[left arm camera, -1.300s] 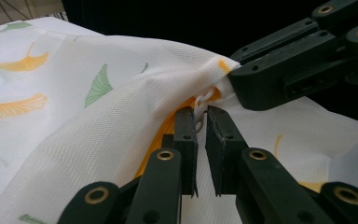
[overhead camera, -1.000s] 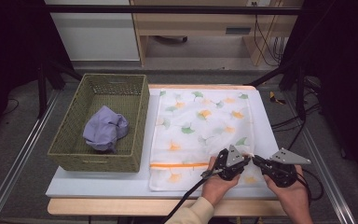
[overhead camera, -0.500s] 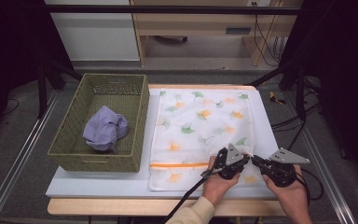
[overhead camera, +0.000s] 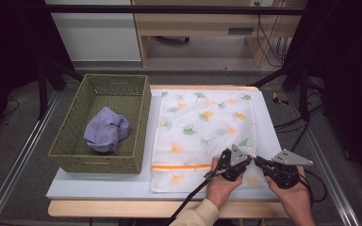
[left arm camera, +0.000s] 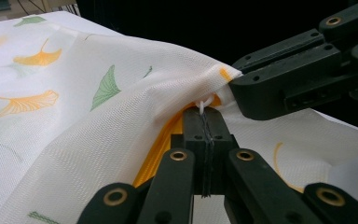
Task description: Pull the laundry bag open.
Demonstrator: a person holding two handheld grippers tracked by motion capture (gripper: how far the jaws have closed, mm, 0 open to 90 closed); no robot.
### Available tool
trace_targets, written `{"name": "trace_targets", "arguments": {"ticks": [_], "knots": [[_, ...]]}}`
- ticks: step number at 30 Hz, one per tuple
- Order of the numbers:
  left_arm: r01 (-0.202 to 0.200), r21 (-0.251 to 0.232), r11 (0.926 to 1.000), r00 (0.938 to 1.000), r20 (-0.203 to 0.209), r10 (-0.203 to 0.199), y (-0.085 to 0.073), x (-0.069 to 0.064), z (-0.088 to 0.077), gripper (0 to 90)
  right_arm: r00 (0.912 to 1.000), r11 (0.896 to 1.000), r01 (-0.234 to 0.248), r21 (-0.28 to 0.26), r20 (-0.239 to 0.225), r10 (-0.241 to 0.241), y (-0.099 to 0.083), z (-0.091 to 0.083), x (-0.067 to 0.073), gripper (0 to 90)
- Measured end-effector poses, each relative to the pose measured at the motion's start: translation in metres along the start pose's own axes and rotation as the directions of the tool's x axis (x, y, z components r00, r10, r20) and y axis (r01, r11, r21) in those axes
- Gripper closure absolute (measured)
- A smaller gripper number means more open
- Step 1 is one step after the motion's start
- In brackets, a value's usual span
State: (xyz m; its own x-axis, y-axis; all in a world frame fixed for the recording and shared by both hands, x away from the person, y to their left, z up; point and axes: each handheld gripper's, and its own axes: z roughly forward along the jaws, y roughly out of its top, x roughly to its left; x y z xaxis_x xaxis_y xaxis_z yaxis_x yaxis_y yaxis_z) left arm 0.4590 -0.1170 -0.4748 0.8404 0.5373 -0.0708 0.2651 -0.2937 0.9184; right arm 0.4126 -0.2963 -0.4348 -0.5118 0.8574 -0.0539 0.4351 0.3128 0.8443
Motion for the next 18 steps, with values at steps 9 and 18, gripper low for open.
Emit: {"name": "trace_targets", "arguments": {"ticks": [9, 18], "knots": [[0.01, 0.005, 0.9999, 0.9998, -0.016, -0.01, 0.0009, -0.0028, -0.0008, 89.7, 0.9996, 1.0, 0.012, 0.002, 0.027, -0.012, 0.0014, -0.0011, 0.0019, 86.0], [0.027, 0.03, 0.9992, 0.9978, -0.061, -0.025, 0.0025, -0.0071, -0.0023, 89.7, 0.9979, 1.0, 0.02, 0.01, 0.062, -0.02, 0.0034, -0.0018, 0.004, 86.1]]}}
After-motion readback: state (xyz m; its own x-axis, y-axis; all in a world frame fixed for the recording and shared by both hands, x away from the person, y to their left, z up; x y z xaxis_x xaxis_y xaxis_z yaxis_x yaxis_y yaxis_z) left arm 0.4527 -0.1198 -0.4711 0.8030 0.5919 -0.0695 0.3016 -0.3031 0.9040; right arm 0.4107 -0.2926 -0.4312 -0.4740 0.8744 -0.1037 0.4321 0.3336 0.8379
